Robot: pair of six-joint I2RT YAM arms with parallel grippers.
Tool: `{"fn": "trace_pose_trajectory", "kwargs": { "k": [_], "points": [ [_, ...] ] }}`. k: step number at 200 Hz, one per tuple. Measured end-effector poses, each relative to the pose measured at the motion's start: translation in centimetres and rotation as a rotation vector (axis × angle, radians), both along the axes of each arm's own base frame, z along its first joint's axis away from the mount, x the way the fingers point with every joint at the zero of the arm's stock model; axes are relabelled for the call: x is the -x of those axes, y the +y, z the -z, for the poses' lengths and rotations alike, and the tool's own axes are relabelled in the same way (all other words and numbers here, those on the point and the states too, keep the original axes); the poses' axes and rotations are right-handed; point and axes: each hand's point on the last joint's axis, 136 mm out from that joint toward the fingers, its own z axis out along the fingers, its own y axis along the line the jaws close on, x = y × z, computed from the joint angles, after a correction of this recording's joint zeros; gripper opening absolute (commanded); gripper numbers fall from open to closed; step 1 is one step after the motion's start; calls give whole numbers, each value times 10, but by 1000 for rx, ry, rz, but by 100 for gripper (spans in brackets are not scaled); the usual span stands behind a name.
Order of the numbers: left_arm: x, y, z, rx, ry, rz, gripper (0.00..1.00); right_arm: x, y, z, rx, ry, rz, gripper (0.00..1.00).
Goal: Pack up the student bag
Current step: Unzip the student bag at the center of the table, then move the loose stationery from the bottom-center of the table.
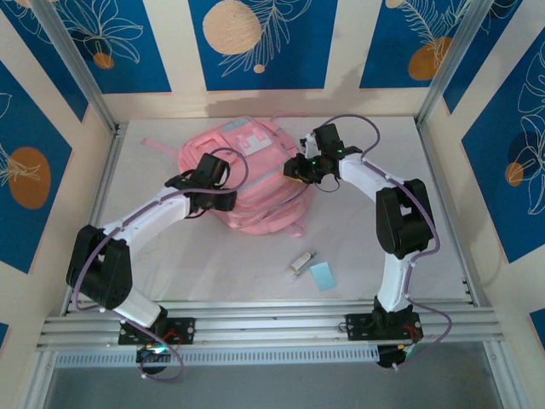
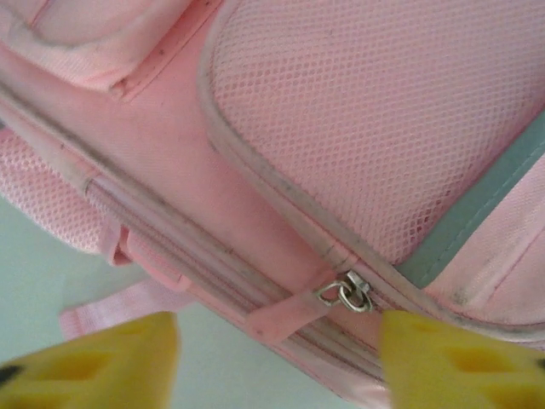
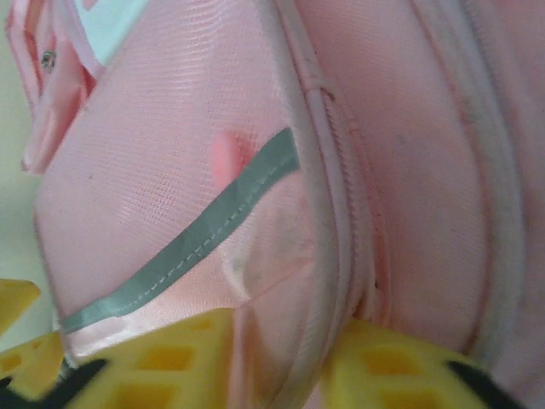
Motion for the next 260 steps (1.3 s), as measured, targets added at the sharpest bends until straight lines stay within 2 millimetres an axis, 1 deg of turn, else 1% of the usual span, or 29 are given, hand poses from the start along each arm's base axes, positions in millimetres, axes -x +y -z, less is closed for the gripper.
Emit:
{"fn": "trace_pose_trajectory", "kwargs": {
  "k": [4, 21, 38, 47, 56, 72, 89, 112, 125, 140, 150, 166, 179, 205, 238, 260],
  "points": [
    [0, -2, 0, 15, 1, 3, 100, 0, -1, 0, 11, 1, 8, 62],
    [6, -10, 1, 88, 10, 0, 100, 5, -9, -2, 60, 15, 48, 73],
    [14, -16, 2, 162, 14, -2, 100, 16, -14, -15, 103, 7, 81, 74],
    [17, -19, 2, 200, 10, -3, 100, 26, -16, -23, 122, -2, 91, 74],
    [20, -22, 1, 241, 1, -5, 100, 41, -17, -32, 141, -4, 101, 74],
    [20, -28, -3, 302, -23, -7, 100, 70, -15, -38, 170, 7, 110, 73],
    [16, -34, -10, 361, -62, -7, 100, 107, -14, -28, 206, 57, 117, 73],
    [11, -40, -18, 412, -100, -1, 100, 167, -18, 3, 292, 168, 132, 73],
    [6, -44, -25, 437, -129, 5, 100, 198, -21, 17, 344, 220, 137, 73],
    [2, -47, -30, 467, -156, 6, 100, 226, -21, 25, 384, 258, 143, 72],
    [0, -49, -32, 479, -169, 9, 100, 239, -19, 29, 396, 277, 146, 72],
    [0, -51, -33, 497, -179, 13, 100, 251, -15, 36, 404, 311, 165, 72],
    [0, -52, -33, 508, -183, 15, 100, 255, -14, 44, 417, 346, 188, 72],
    [0, -52, -32, 526, -189, 10, 100, 253, -12, 65, 450, 403, 235, 72],
    [2, -52, -35, 539, -201, 14, 100, 248, -13, 84, 459, 471, 282, 73],
    [2, -53, -38, 545, -209, 17, 100, 246, -11, 84, 448, 501, 302, 73]
  ]
}}
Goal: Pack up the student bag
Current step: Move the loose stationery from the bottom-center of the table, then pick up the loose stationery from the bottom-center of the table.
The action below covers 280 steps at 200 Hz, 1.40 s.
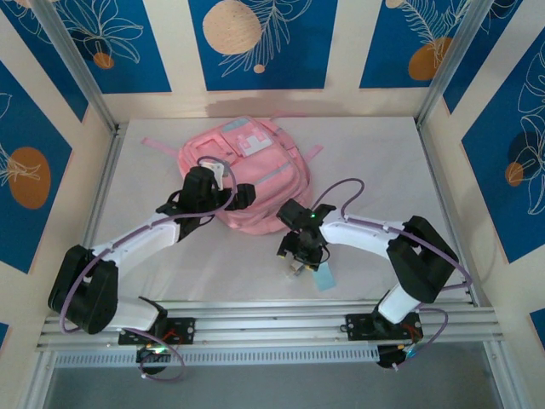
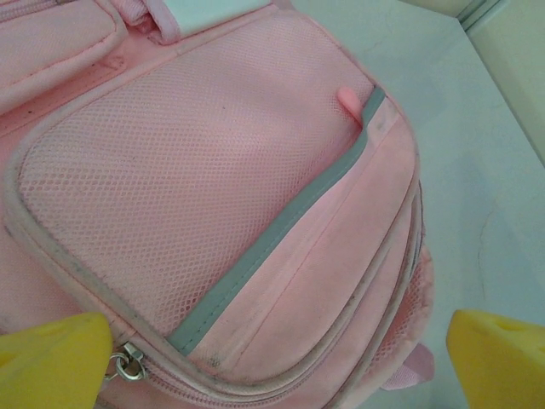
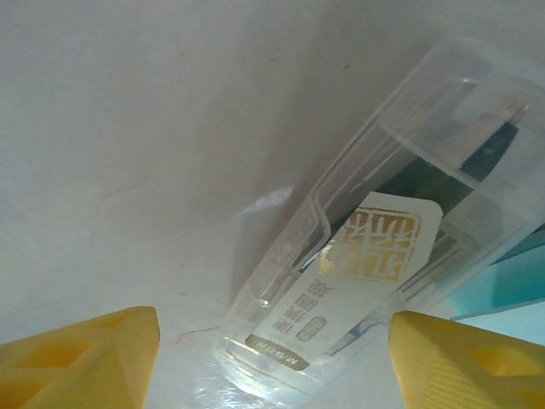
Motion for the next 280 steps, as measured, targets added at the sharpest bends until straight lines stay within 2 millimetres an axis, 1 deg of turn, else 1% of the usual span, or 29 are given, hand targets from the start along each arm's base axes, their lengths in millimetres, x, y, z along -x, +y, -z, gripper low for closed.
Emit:
{"fn": "trace_pose_trajectory", "kwargs": {
  "k": [42, 73, 89, 112, 158, 184, 202, 222, 233, 254, 263, 280],
  "points": [
    [0, -1, -1, 7, -4, 7, 100, -4, 1, 1, -5, -3, -9, 69],
    [1, -2, 0, 9, -2, 11, 100, -21, 14, -4, 4, -65, -109, 69],
    [2, -2, 1, 8, 0, 12, 100, -27, 17, -8, 27, -94, -140, 70],
    [2, -1, 2, 9, 3, 10, 100, -22, 18, -11, 44, -88, -150, 72],
    [3, -2, 3, 10, 5, 12, 100, -12, 11, -4, 70, -46, -92, 77],
    [3, -2, 3, 10, 5, 12, 100, -14, 7, 1, 80, -39, -65, 78],
    [3, -2, 3, 10, 5, 13, 100, -20, 7, 8, 82, -38, -46, 77],
    [3, -2, 3, 9, 5, 13, 100, -26, 5, 20, 84, -30, -26, 72],
    [3, -2, 3, 7, 3, 15, 98, -25, 2, 21, 87, -20, -15, 67],
    [3, -1, 4, -6, -1, 23, 95, -23, -1, 22, 91, -14, -8, 52],
    [4, -1, 5, -17, -4, 30, 93, -22, -4, 21, 95, -12, 3, 47],
    [4, -1, 6, -48, -8, 49, 92, -22, -5, 20, 82, -23, 5, 46]
  ]
}}
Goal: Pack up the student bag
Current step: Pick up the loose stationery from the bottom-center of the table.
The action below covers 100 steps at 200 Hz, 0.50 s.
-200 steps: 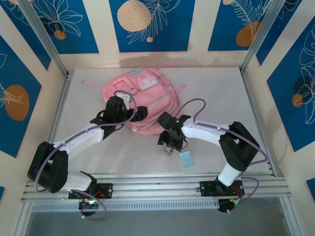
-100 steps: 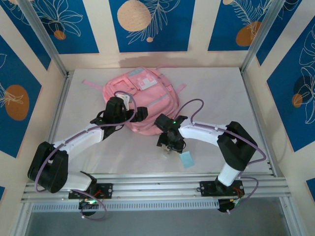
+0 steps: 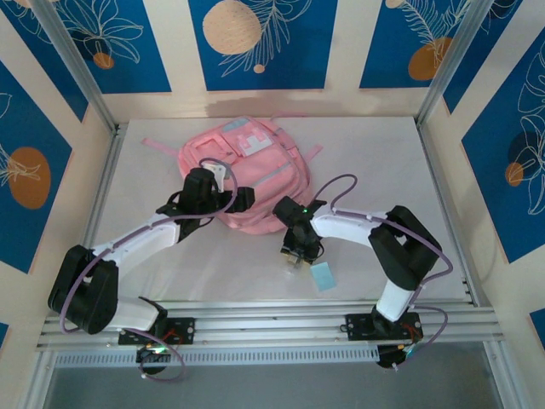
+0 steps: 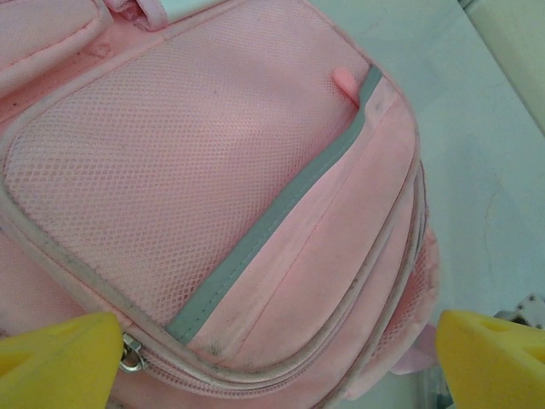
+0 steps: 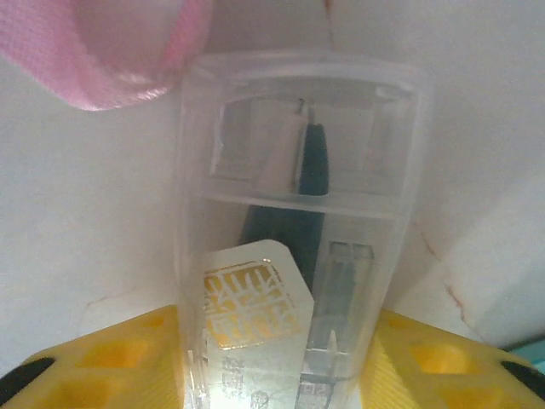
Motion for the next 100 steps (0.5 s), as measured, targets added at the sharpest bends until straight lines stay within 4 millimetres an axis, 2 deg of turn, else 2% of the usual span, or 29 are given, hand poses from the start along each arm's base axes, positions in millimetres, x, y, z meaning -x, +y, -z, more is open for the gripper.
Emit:
{"fn": "trace_pose_trajectory", "kwargs": {
  "k": [26, 45, 79, 100],
  "points": [
    [-8, -7, -2, -67, -12, 47, 92, -2, -2, -2, -16, -15, -1, 45],
    [-17, -15, -5, -137, -32, 86, 91, -11, -6, -8, -26, -49, -11, 43],
    [-31, -35, -5, -280, -66, 160, 86, -42, -26, -43, -62, -185, 0, 39],
    [-35, -48, 1, -352, -67, 215, 83, -63, -49, -62, -93, -273, 47, 38]
  ]
}}
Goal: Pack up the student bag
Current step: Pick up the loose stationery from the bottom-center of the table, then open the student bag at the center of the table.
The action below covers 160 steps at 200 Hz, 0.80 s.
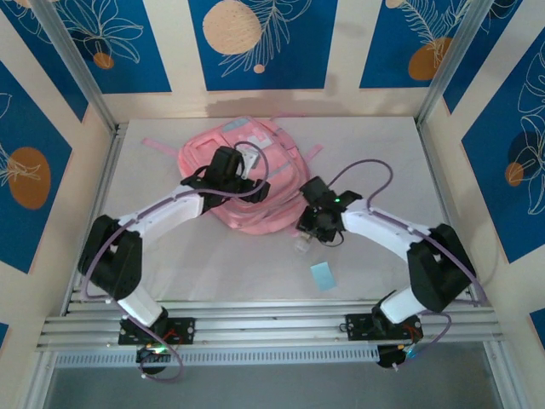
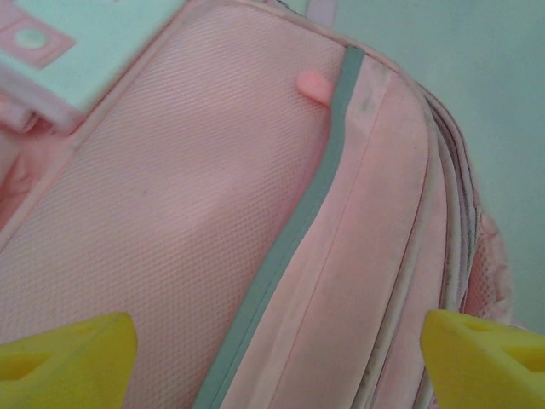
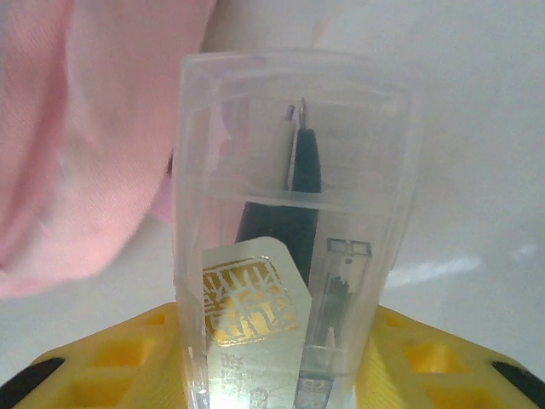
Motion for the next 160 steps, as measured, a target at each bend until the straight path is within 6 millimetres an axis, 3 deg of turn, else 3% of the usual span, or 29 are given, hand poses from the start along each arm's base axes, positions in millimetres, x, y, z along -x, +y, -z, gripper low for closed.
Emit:
{"fn": "trace_pose_trajectory", "kwargs": {
  "k": [43, 91, 104, 113, 134, 150, 160],
  "points": [
    [7, -25, 17, -122, 22, 108, 83, -22, -47, -10, -16, -66, 88, 36],
    [9, -33, 35, -246, 43, 157, 81, -36, -61, -21, -53, -117, 96, 35],
    [6, -31, 41, -272, 46, 151, 71, -38, -61, -22, -62, -122, 94, 34],
    [3, -29, 43, -298, 39, 149, 58, -39, -61, -23, -68, -125, 93, 33],
    [-1, -26, 47, -330, 39, 140, 14, -41, -59, -24, -84, -134, 83, 32],
    [0, -27, 44, -338, 37, 144, 0, -42, -57, -26, -97, -137, 79, 32],
    [1, -28, 43, -347, 34, 154, 0, -42, -55, -26, -105, -140, 72, 32]
  ]
}}
